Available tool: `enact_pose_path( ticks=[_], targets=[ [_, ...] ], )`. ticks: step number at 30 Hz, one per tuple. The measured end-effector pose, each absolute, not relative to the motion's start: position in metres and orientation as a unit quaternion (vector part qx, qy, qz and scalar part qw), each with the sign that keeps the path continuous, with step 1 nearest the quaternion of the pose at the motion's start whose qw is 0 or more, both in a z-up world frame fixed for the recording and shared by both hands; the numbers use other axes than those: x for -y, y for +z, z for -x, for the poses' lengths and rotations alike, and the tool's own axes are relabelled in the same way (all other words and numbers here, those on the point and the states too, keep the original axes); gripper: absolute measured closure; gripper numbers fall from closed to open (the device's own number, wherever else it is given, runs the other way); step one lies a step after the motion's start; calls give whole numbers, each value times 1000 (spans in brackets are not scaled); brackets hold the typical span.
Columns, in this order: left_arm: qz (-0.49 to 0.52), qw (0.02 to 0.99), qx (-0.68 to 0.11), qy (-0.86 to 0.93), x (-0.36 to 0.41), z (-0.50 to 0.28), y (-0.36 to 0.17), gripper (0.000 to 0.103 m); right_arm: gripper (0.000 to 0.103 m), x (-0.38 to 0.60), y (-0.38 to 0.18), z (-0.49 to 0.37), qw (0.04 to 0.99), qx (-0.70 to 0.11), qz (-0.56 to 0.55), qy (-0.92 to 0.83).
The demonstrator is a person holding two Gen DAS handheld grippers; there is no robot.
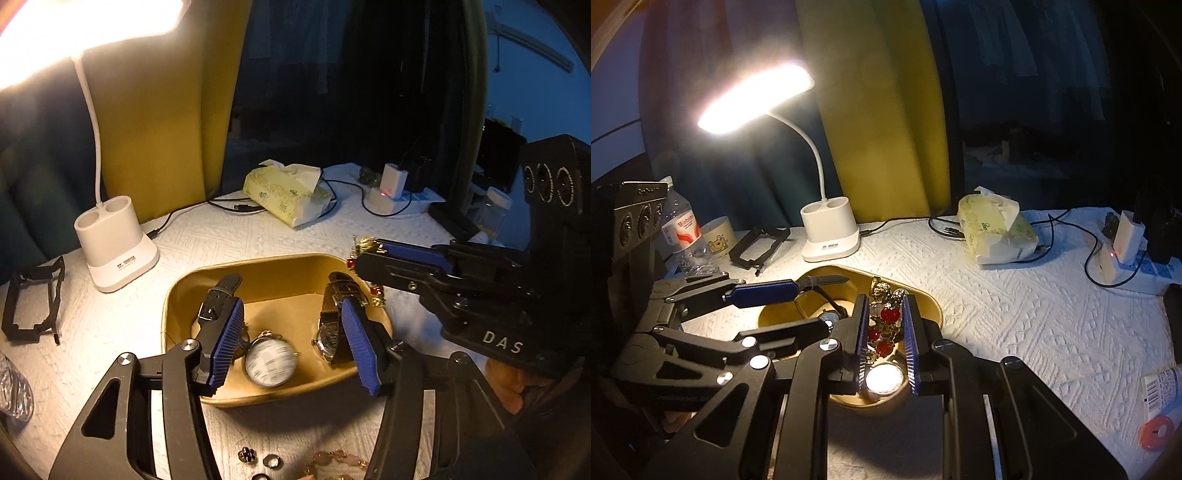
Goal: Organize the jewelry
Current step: 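Lower the pocket watch into the tan box and open the left tool while the right tool carries the bracelet, then lower the gold bracelet into the tan box and open the right tool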
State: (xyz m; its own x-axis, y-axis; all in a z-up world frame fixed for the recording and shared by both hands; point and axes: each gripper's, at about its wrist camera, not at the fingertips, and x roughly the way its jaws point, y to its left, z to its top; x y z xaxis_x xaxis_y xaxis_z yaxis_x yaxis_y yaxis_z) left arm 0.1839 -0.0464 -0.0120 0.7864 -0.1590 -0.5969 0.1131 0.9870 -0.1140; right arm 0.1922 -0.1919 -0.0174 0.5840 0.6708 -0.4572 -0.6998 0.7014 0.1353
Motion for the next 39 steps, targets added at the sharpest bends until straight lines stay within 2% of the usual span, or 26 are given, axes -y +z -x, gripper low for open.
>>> enact_pose_path(
  ticks=[16, 39],
  targets=[
    [83, 961, -262, -23, -1, -143, 6, 44, 85, 161, -9, -177, 886, -241, 61, 391],
    [136, 955, -264, 22, -57, -130, -16, 44, 84, 126, -25, -198, 885, -284, 90, 359]
  ],
)
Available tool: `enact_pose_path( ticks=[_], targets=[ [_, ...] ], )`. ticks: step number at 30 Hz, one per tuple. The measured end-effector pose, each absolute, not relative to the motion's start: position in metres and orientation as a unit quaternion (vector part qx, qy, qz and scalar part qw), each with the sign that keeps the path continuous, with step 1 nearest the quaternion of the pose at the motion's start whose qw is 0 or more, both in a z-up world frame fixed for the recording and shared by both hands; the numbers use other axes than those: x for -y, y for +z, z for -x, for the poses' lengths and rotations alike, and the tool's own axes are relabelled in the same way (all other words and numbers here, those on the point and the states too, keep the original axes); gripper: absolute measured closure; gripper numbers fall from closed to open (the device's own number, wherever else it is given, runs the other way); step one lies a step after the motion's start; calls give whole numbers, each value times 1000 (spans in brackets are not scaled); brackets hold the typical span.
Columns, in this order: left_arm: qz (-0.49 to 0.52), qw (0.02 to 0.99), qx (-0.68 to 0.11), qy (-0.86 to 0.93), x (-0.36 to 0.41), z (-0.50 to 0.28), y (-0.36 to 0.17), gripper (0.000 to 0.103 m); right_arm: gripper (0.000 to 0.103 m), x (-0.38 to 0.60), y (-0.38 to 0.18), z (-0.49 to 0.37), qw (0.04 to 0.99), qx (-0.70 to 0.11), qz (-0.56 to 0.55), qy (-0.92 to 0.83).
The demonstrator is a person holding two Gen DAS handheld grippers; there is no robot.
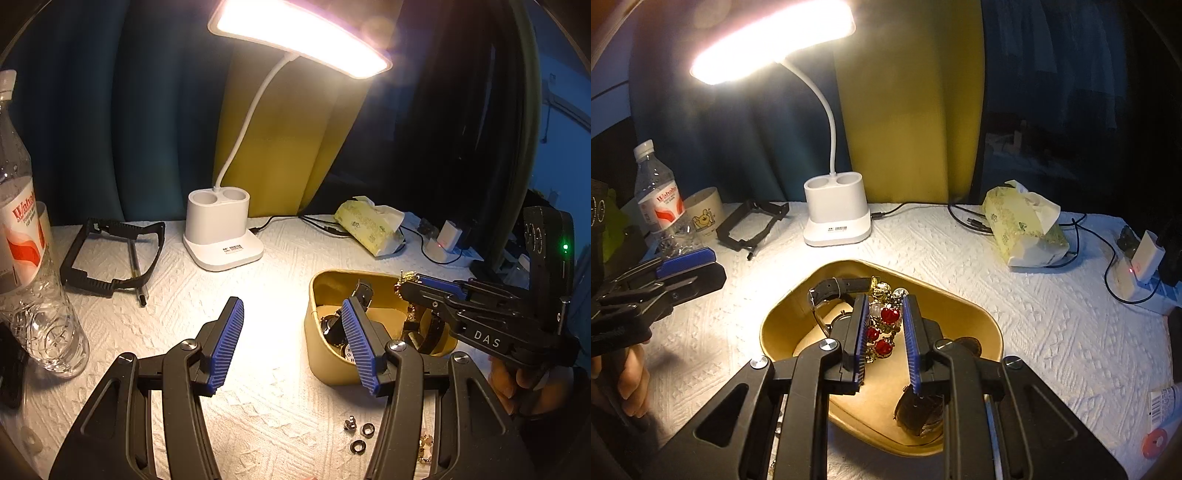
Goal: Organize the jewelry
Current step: 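Lower the gold bracelet into the tan box and open the right tool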
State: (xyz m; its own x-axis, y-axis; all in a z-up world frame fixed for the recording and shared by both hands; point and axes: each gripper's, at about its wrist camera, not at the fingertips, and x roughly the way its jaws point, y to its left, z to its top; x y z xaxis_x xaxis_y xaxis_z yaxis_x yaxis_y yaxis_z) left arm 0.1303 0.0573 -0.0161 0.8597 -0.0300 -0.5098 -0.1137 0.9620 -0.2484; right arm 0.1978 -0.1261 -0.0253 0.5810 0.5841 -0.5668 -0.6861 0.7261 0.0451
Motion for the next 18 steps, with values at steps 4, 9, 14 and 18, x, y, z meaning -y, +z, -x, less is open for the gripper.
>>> enact_pose_path(
  ticks=[4, 9, 14, 18],
  targets=[
    [136, 955, -263, 22, -57, -130, -16, 44, 80, 126, -26, -199, 883, -290, 86, 360],
    [134, 956, -261, 23, -56, -128, -15, 44, 63, 129, -23, -197, 883, -288, 77, 362],
    [130, 958, -256, 22, -51, -124, -11, 44, 46, 132, -19, -191, 885, -282, 76, 362],
    [127, 959, -253, 22, -47, -120, -7, 44, 45, 135, -17, -186, 885, -280, 75, 364]
  ],
)
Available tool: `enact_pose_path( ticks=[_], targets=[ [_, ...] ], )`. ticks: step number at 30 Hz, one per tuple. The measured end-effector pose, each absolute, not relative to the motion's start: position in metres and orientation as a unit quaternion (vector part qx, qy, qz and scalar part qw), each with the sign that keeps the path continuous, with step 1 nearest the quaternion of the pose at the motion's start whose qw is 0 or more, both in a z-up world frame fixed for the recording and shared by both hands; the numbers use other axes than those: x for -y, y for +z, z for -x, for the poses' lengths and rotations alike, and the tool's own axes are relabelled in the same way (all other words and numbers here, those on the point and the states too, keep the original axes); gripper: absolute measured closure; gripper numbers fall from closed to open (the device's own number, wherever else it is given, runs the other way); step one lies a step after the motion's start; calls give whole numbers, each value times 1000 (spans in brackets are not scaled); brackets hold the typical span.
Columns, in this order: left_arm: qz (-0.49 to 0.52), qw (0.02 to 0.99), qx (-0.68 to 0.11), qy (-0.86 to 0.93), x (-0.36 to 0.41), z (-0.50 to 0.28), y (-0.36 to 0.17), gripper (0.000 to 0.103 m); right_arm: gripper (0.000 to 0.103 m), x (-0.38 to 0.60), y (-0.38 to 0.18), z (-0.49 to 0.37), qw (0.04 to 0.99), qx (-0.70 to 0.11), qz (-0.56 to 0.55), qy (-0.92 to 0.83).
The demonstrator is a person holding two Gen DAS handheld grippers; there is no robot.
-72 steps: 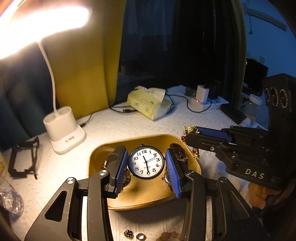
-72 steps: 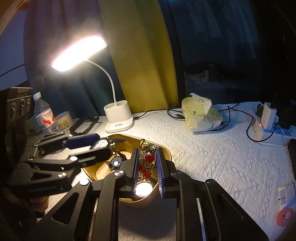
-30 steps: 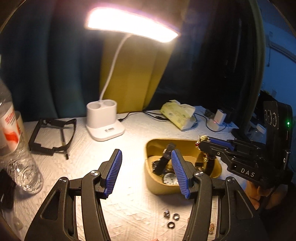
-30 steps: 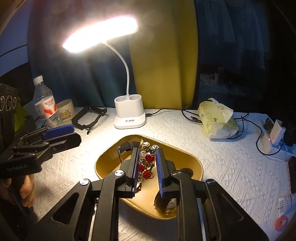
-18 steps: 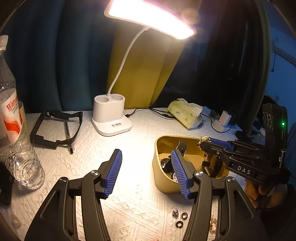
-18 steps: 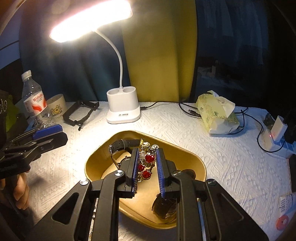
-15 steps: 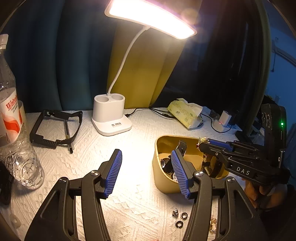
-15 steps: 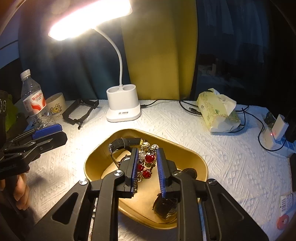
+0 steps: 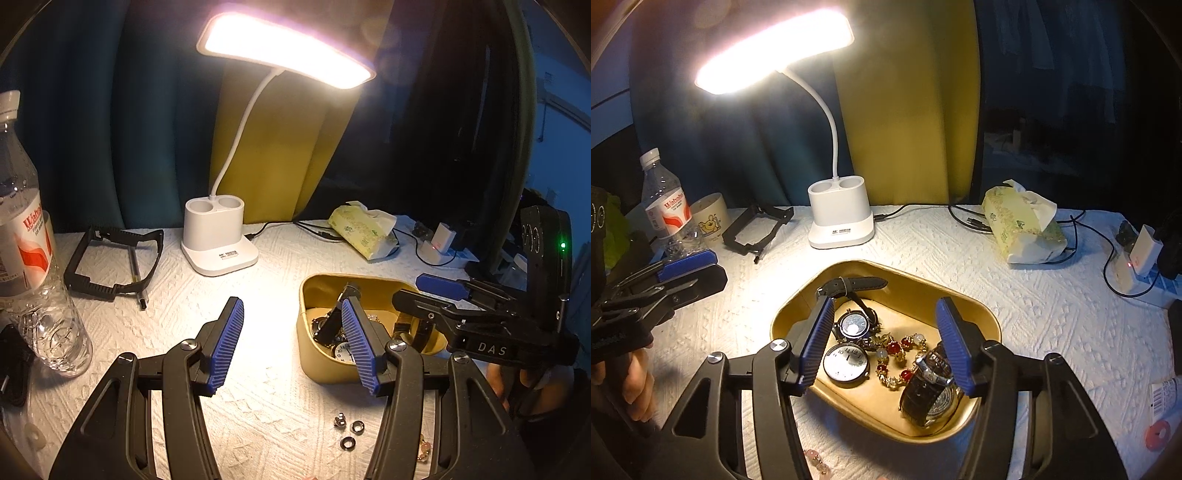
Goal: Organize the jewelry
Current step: 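Lower the gold bracelet into the tan box and open the right tool, then lower the right tool onto the pink bead bracelet and close on it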
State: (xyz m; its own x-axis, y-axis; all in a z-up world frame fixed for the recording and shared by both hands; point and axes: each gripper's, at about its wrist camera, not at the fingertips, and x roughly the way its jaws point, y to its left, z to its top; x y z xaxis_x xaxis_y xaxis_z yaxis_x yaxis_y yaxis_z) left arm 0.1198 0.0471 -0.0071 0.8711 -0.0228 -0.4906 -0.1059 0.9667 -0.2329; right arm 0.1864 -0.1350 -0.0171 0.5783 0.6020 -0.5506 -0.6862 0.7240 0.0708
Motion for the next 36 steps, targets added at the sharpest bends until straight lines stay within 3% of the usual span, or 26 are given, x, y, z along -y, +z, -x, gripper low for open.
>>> enact_pose_path(
  ticks=[36],
  targets=[
    [122, 964, -234, 25, -27, -54, 3, 44, 45, 163, -19, -123, 887, -277, 75, 363]
  ],
)
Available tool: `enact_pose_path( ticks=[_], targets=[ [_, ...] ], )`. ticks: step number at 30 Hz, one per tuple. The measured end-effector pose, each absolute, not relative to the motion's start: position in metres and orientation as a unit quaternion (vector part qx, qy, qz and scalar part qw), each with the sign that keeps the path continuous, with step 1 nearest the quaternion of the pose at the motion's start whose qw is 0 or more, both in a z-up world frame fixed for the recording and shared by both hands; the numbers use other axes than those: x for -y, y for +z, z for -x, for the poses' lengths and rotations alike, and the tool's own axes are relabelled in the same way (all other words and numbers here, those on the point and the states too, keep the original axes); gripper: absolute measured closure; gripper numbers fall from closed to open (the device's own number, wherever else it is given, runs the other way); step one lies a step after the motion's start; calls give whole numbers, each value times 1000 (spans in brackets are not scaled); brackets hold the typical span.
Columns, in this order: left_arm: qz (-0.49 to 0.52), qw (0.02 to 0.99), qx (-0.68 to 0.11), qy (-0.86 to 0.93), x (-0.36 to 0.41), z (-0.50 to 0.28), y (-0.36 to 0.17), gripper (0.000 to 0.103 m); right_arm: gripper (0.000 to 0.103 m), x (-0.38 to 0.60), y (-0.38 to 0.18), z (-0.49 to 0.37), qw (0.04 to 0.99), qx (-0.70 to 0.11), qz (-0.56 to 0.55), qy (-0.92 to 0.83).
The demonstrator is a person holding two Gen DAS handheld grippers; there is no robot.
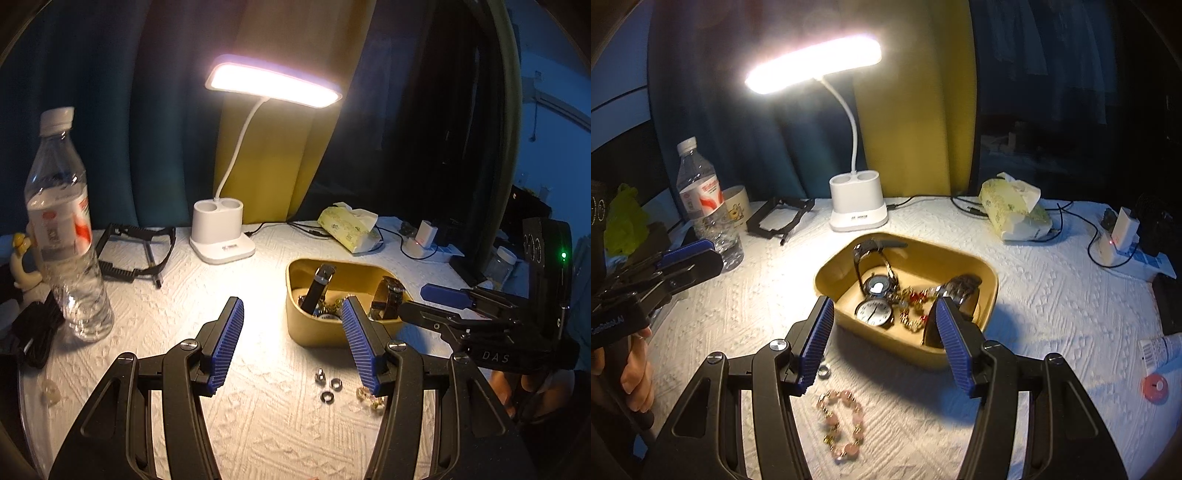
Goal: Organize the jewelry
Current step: 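Lower the right tool onto the pink bead bracelet and close on it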
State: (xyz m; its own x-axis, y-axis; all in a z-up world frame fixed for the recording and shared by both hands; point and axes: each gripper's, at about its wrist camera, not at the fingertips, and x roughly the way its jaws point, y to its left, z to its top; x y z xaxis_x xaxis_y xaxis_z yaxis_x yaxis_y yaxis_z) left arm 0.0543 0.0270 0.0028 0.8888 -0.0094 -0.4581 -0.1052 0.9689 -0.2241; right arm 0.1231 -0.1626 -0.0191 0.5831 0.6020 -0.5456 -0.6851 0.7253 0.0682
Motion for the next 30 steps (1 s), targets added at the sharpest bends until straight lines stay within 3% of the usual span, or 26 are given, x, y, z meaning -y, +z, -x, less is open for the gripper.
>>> enact_pose_path(
  ticks=[26, 30],
  targets=[
    [154, 939, -307, 23, -32, -25, -57, 44, 46, 144, -95, -90, 840, -370, 141, 370],
    [168, 934, -315, 20, -38, -29, -61, 44, 75, 135, -94, -92, 839, -360, 168, 372]
  ],
)
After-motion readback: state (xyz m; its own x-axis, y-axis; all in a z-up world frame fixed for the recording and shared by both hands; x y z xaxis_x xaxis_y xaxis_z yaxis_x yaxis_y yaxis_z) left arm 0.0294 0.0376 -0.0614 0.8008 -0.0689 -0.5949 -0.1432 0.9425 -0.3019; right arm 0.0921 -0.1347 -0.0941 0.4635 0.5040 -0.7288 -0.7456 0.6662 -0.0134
